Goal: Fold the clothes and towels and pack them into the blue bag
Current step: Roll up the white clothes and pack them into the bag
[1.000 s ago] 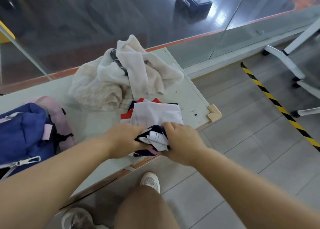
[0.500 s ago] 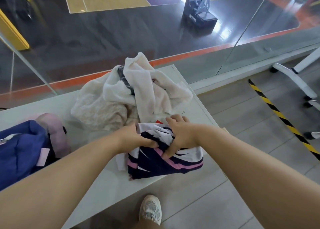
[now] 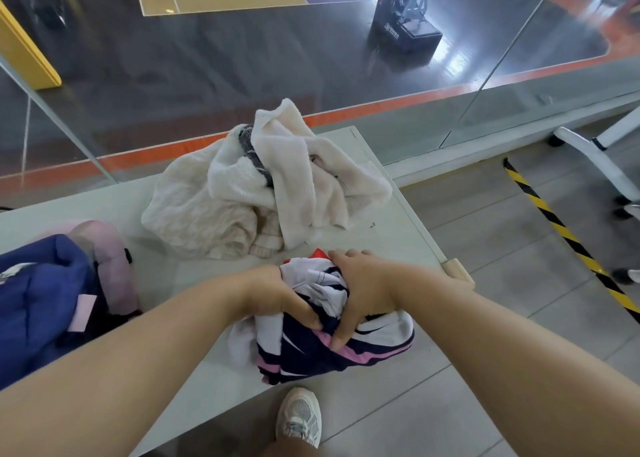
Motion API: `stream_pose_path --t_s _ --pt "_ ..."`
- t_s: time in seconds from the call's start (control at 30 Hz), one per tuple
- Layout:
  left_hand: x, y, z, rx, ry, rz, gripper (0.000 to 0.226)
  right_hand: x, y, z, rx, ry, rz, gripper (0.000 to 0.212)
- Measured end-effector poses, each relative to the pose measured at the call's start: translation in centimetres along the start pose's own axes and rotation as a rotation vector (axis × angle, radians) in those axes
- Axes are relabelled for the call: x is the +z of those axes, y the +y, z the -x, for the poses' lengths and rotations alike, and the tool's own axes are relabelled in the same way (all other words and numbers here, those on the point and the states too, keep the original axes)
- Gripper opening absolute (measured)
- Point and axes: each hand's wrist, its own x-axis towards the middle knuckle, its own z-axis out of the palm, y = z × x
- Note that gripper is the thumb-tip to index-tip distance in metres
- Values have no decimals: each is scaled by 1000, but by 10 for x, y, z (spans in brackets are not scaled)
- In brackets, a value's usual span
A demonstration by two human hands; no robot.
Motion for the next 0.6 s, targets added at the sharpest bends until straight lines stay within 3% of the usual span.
stream_pose_path --t_s 0.13,0.27,0.37,0.5,0.6 --pt "10 0 8 36 69 -39 45 6 -7 12 7 32 86 93" --pt "22 -11 15 9 220 -30 39 19 -3 19 -25 148 263 114" --pt "34 -14 27 99 346 -50 43 26 -5 26 -74 117 233 129" --pt "44 -20 42 238 437 -155 46 36 -11 43 -88 165 82 85" --pt "51 -24 52 306 455 -195 47 52 -16 55 -77 231 43 80"
